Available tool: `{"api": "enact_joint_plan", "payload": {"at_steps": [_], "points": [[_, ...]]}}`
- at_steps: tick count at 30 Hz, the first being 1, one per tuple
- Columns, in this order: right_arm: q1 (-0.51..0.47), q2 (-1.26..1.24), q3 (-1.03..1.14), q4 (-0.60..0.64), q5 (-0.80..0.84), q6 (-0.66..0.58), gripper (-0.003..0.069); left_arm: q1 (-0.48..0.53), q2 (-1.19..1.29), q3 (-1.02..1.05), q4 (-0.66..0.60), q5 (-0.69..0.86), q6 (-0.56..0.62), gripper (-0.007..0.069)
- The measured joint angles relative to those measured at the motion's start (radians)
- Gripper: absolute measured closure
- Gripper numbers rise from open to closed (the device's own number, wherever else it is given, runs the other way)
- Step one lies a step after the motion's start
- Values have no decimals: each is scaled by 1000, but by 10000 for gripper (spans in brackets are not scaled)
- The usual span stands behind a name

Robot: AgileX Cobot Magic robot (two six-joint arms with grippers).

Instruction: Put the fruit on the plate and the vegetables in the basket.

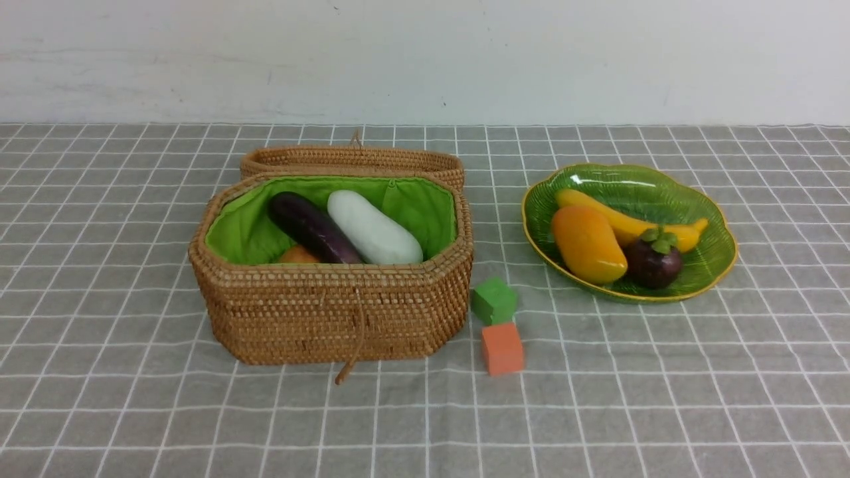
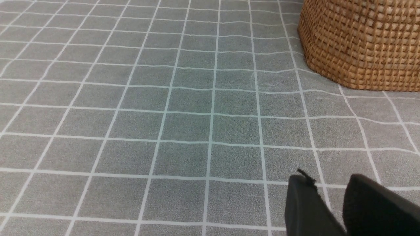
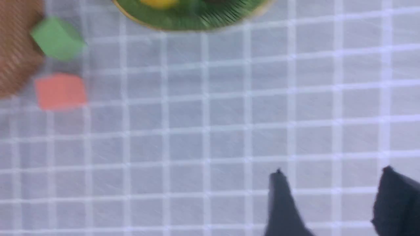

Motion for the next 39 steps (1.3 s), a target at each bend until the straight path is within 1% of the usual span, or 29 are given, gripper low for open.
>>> {"api": "enact_joint_plan", "payload": {"at_steps": [1,2,3,6,8,10,12,20,25,28,30,31,32,35,36,37,39], "points": [[0,-66,16,-57,13,0,410,0,0,0,0,0,0,433],[0,-100,20,-75,17,1,436,0,0,0,0,0,0,433],[0,-148,26,-110,25,1,494,0,0,0,0,0,0,431],[0,-246,28,-146,28,2,578,0,0,0,0,0,0,431],[0,-320,28,-146,31,3,637,0,0,0,0,0,0,429],[0,-373,29,-146,36,4,668,0,0,0,0,0,0,428],[0,-421,28,-146,42,4,677,0,0,0,0,0,0,428],[0,-594,40,-146,45,4,676,0,0,0,0,0,0,421],[0,-717,113,-171,20,-4,675,0,0,0,0,0,0,420],[0,-809,248,-177,-115,-4,673,0,0,0,0,0,0,420],[0,-893,434,-167,-264,-4,672,0,0,0,0,0,0,417],[0,-907,451,-164,-292,-3,672,0,0,0,0,0,0,417],[0,-956,594,-155,-393,2,670,0,0,0,0,0,0,416],[0,-1071,884,-146,-636,36,666,0,0,0,0,0,0,412],[0,-1100,966,-146,-685,48,666,0,0,0,0,0,0,412],[0,-1116,981,-146,-707,51,666,0,0,0,0,0,0,411],[0,-1218,1144,-146,-803,87,666,0,0,0,0,0,0,409]]}}
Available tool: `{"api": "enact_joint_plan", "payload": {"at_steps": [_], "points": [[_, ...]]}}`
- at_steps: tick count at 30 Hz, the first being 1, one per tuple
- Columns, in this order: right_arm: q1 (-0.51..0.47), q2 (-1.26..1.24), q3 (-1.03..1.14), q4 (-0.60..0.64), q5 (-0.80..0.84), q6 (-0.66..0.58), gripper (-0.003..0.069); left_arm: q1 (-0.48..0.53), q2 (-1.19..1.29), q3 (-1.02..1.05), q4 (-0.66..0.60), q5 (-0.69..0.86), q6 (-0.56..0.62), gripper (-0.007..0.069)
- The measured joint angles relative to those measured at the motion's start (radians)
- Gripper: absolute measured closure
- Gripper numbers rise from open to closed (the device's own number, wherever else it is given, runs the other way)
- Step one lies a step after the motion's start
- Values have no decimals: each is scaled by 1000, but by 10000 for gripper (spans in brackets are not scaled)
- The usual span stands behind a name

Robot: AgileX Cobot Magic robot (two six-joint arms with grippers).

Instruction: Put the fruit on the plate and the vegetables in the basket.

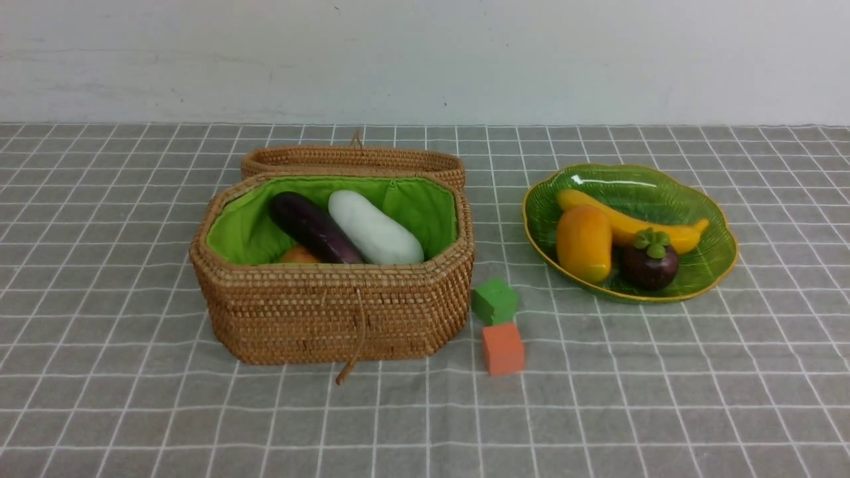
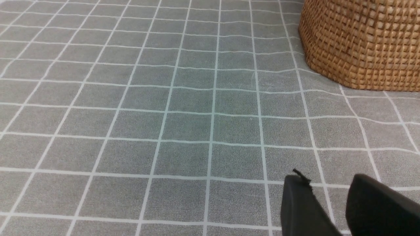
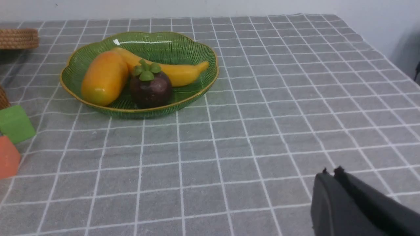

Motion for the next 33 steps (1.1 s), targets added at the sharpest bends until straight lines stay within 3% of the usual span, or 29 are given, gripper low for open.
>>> {"api": "enact_joint_plan", "payload": {"at_steps": [5,33], "points": [[0,-70,173,8,-22,21,662,0,0,0,0,0,0,407],[0,-71,176,10,-36,37,635,0,0,0,1,0,0,387]]}}
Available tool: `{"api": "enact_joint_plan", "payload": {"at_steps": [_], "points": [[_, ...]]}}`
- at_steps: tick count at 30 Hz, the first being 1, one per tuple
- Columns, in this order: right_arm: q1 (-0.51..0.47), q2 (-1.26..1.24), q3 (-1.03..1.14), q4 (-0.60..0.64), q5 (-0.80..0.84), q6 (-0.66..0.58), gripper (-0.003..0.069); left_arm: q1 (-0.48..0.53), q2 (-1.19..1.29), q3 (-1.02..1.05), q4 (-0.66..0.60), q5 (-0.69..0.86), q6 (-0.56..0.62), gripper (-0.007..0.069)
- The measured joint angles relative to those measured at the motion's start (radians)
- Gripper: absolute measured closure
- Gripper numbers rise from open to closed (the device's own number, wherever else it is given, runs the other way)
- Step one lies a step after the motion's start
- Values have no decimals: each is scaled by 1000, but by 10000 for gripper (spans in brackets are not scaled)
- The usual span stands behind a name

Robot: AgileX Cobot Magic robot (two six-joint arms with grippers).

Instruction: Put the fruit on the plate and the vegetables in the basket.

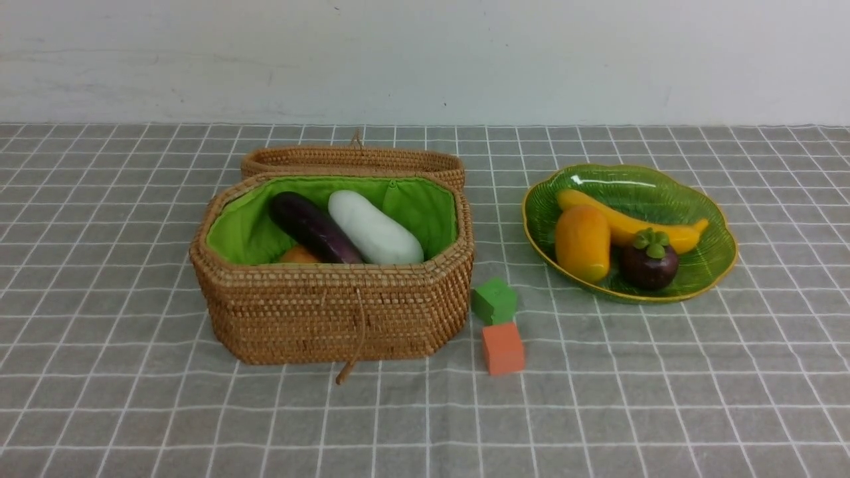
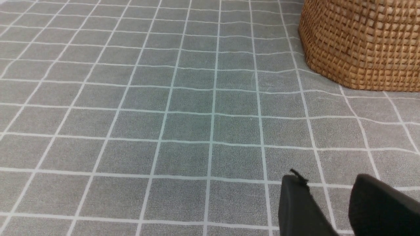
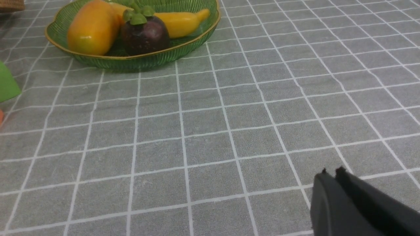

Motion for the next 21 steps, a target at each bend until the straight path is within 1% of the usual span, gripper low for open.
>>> {"api": "enact_joint_plan", "payload": {"at_steps": [21], "points": [[0,0,0,0,0,1,609,11,0,1,3,-1,0,387]]}}
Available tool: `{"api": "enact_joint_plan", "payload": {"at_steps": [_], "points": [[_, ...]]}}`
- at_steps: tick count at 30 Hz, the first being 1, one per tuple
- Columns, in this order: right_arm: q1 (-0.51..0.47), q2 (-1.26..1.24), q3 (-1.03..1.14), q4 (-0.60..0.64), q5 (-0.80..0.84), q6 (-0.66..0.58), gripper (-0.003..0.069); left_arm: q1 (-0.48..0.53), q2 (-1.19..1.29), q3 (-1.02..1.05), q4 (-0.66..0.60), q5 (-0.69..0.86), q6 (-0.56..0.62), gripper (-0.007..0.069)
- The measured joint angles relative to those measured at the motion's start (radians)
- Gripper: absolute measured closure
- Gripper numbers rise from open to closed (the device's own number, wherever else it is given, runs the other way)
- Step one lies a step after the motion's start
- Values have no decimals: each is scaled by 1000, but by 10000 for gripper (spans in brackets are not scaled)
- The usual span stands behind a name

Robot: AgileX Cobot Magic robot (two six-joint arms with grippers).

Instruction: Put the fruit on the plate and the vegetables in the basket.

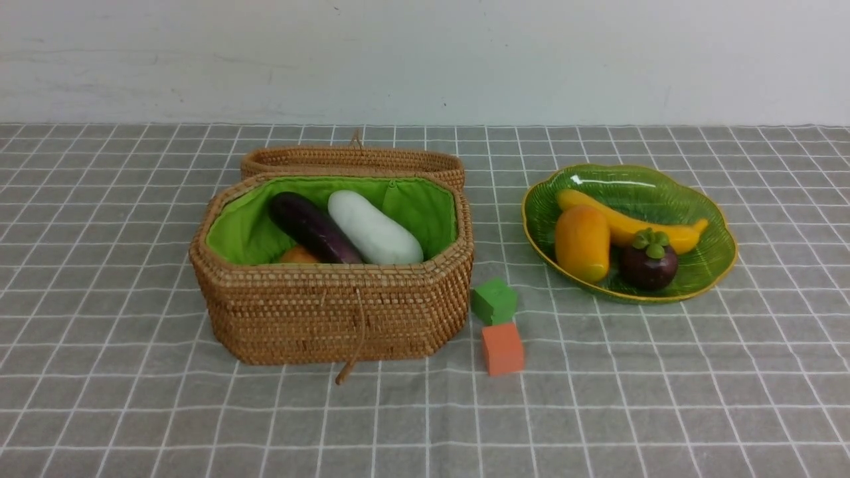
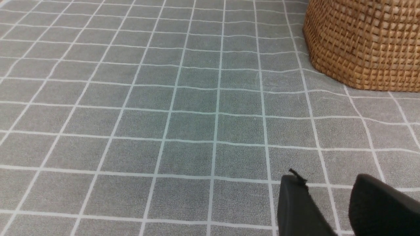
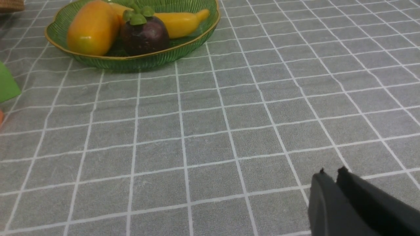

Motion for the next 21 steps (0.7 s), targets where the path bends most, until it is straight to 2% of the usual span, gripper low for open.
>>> {"api": "enact_joint_plan", "payload": {"at_steps": [21], "points": [[0,0,0,0,0,6,592,0,0,0,0,0,0,387]]}}
